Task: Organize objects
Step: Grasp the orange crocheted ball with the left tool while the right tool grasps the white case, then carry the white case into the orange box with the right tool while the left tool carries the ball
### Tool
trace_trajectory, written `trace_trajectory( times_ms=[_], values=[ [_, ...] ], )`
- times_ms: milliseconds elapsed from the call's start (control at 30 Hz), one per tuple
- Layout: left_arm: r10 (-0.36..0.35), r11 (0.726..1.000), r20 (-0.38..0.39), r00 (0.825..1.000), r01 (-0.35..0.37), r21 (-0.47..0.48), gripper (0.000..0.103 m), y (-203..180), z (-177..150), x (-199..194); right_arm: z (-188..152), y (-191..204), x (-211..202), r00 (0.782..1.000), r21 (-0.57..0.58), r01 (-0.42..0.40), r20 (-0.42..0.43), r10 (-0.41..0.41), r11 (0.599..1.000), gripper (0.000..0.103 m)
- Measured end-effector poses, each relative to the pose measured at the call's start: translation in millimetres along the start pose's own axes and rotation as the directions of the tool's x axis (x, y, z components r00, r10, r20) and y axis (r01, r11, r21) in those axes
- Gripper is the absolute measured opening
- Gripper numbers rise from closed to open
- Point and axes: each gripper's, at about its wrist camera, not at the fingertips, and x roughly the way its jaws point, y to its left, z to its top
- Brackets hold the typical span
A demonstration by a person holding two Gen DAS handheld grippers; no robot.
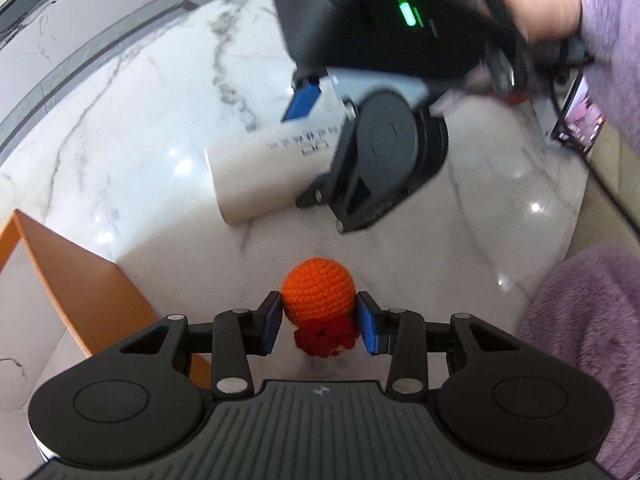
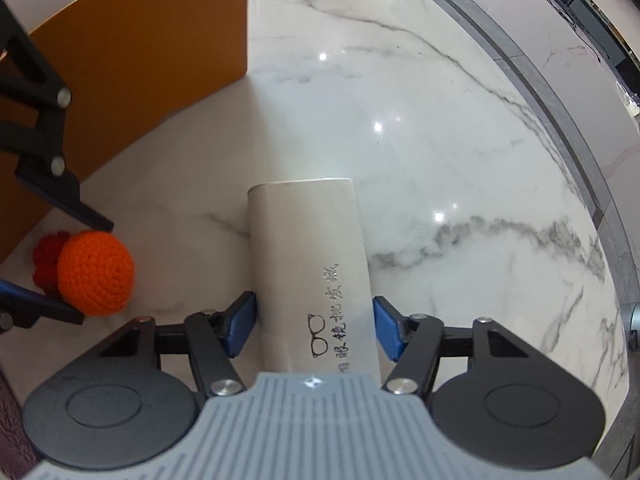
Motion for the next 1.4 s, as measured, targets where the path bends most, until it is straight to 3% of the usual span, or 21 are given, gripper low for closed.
trace_trajectory(
  times_ms=[333,633,900,1100,1400],
  values=[
    [-0.012,0.999,0.147,0.989,0.019,-0.048,0.046,6,-31,-81,1,26,-60,0.995,-0.054,0.092,0.053,-0.089,0.994,0.063],
    [0.154,0.985,0.179,0.972,-0.137,-0.102,0.046,41,-80,-136,40,65,-136,0.974,-0.151,0.190,0.156,-0.166,0.970,0.062],
    [0.244,0.968,0.168,0.955,-0.230,-0.099,0.046,70,-114,-142,108,115,-188,0.955,-0.289,0.213,0.263,-0.136,0.933,0.062],
    [0.238,0.968,0.191,0.952,-0.217,-0.124,0.046,94,-130,-144,160,151,-176,0.963,-0.388,0.176,0.256,-0.078,0.905,0.062],
    [0.191,0.977,0.192,0.963,-0.167,-0.134,0.046,113,-150,-130,200,157,-95,0.994,-0.429,0.067,0.106,-0.023,0.901,0.062]
  ],
)
